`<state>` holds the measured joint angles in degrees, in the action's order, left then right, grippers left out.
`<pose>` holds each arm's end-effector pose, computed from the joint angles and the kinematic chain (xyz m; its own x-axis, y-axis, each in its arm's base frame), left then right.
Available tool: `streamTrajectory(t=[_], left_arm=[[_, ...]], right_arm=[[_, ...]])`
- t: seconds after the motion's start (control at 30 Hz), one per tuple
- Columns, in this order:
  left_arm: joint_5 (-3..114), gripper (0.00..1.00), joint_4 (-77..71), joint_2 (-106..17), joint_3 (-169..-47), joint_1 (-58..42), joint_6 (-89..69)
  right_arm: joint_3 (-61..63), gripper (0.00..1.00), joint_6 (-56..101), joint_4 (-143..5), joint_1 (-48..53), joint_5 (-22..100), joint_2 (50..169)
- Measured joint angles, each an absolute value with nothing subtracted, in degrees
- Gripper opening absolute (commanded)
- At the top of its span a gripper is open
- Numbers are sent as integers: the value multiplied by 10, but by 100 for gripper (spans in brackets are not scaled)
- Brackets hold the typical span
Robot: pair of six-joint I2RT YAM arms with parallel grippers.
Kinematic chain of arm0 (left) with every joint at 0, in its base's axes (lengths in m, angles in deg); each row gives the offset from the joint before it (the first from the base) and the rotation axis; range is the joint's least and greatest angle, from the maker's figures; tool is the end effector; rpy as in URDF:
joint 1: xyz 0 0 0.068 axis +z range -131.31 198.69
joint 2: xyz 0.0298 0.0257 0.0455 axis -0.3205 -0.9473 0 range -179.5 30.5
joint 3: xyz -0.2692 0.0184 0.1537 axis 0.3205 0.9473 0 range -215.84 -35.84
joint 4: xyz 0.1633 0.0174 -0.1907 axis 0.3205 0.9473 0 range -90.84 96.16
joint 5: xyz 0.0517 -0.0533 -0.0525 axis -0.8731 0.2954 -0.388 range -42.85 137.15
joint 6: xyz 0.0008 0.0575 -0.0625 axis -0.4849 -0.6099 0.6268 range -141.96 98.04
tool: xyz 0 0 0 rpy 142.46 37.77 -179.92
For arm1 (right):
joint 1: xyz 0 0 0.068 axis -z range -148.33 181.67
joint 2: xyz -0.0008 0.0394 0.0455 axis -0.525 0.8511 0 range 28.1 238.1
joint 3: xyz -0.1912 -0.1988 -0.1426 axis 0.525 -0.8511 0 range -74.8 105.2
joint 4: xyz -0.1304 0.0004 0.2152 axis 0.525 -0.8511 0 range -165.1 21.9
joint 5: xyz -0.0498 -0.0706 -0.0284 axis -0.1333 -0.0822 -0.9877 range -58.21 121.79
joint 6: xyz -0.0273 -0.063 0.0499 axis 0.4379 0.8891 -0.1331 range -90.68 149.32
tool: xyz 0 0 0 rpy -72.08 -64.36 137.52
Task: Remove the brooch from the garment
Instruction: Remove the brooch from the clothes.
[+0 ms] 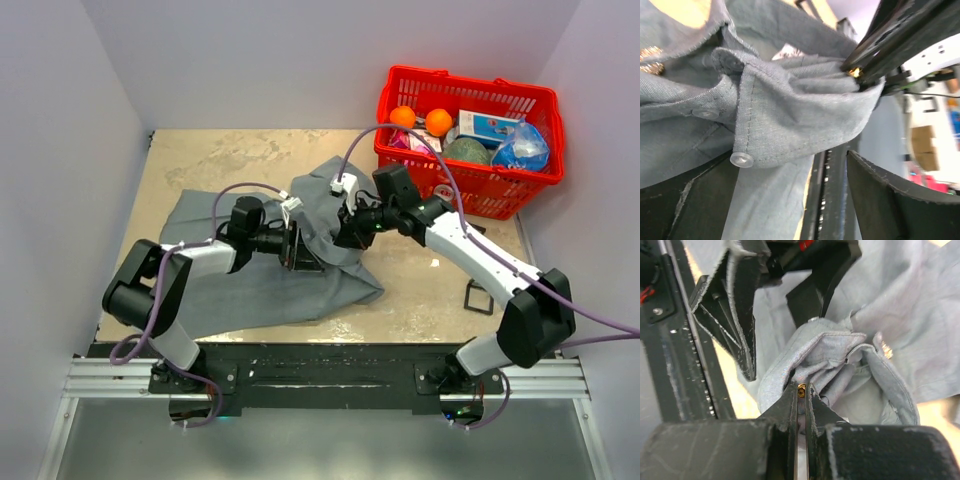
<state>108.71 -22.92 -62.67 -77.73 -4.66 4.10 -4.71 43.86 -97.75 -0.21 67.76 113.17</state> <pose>0.2732 -0.1895 0.2170 -0.7948 0.1153 -0.5958 0.6060 0.2045 -0.7688 0.2585 0.2124 0.3180 -0.3812 -0.4764 -0.7923 -0.9071 0.3584 0.2209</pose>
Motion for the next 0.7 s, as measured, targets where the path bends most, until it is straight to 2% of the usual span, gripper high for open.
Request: streamTrajectory(t=[0.13, 0.17, 0.37, 0.43, 0.53, 0.7], left_arm=[[1119, 94, -328, -666, -774, -50, 142], [1125, 100, -362, -674, -772, -50, 173], [1141, 100, -540, -707, -768, -51, 325], [1139, 99, -524, -711, -776, -53, 328], [1135, 99, -421, -726, -817, -58, 282], [1096, 94, -305, -739, -857, -63, 225]], right_arm=[[-65, 0, 454, -958, -9, 651, 1117], [-71, 0, 457, -954, -13, 640, 1117], [-109, 0, 470, -934, -47, 571, 1112], [-126, 0, 472, -928, -71, 550, 1100], [-148, 0, 466, -922, -107, 512, 1072], [-158, 0, 424, -902, -125, 471, 1057]])
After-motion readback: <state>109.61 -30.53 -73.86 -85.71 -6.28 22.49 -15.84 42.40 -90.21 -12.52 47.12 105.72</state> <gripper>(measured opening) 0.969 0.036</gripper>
